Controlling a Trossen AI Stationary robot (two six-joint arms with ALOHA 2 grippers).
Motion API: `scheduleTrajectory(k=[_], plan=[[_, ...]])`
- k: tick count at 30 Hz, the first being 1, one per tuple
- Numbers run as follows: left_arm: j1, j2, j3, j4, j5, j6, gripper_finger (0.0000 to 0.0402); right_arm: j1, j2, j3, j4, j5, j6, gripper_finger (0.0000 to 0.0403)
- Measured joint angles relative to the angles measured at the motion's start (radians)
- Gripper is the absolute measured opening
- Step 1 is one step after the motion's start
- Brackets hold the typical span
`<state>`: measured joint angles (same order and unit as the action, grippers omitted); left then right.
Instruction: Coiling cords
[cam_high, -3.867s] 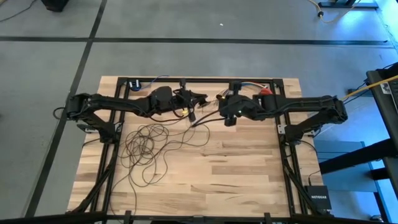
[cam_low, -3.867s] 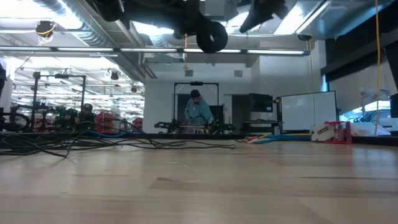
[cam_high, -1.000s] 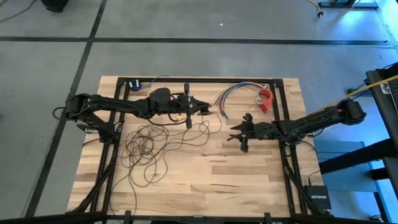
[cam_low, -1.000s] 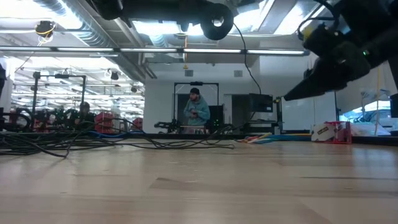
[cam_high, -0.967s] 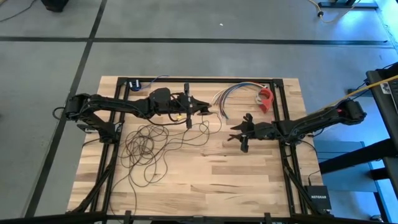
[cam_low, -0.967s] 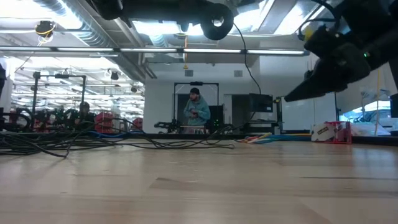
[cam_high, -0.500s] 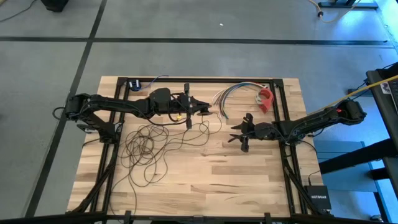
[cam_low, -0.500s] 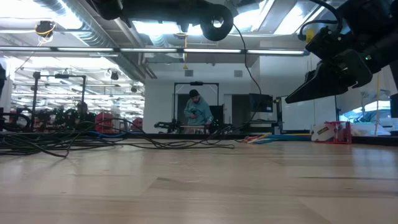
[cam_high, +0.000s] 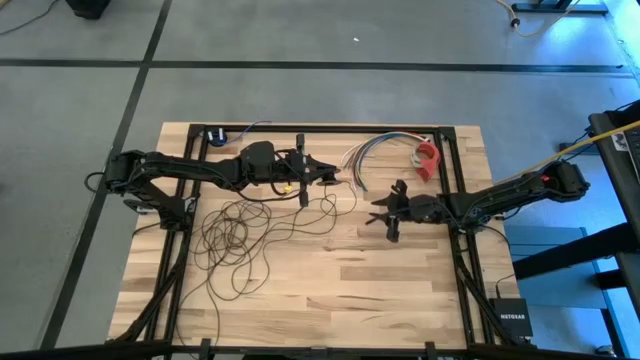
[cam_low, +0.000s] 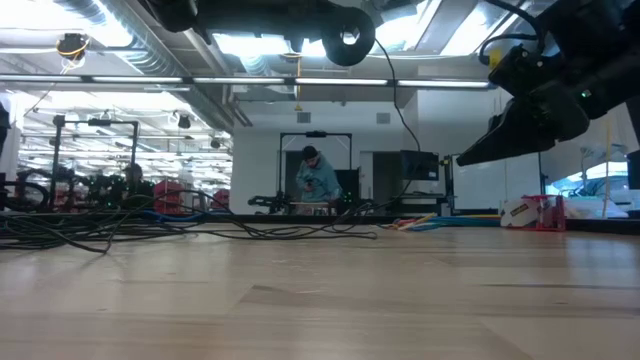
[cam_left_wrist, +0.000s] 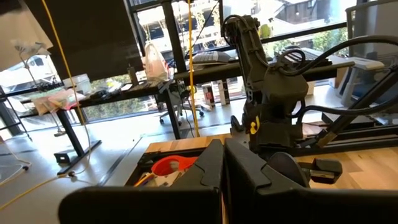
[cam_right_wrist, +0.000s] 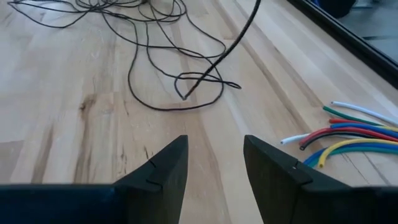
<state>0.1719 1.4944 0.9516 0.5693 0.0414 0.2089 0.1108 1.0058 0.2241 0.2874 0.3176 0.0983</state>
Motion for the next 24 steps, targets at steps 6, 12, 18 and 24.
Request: scheduleTrajectory(k=[6, 12, 18, 24], plan=[[0.000, 0.000, 0.000, 0.000, 0.000, 0.000, 0.0001, 0.000, 0.000, 0.001, 0.082, 0.028, -0.001, 0.0161], [0.000, 0.000, 0.000, 0.009, 0.000, -0.008, 0.0001, 0.000, 0.000, 0.025, 0.365, 0.082, -0.057, 0.0161], [0.000, 0.000, 0.000, 0.015, 0.043, -0.022, 0.0001, 0.000, 0.000, 0.150, 0.478, -0.007, -0.320, 0.0161], [-0.009, 0.002, 0.010, 0.017, 0.166, -0.060, 0.0001, 0.000, 0.000, 0.280, 0.454, 0.106, -0.578, 0.0161]])
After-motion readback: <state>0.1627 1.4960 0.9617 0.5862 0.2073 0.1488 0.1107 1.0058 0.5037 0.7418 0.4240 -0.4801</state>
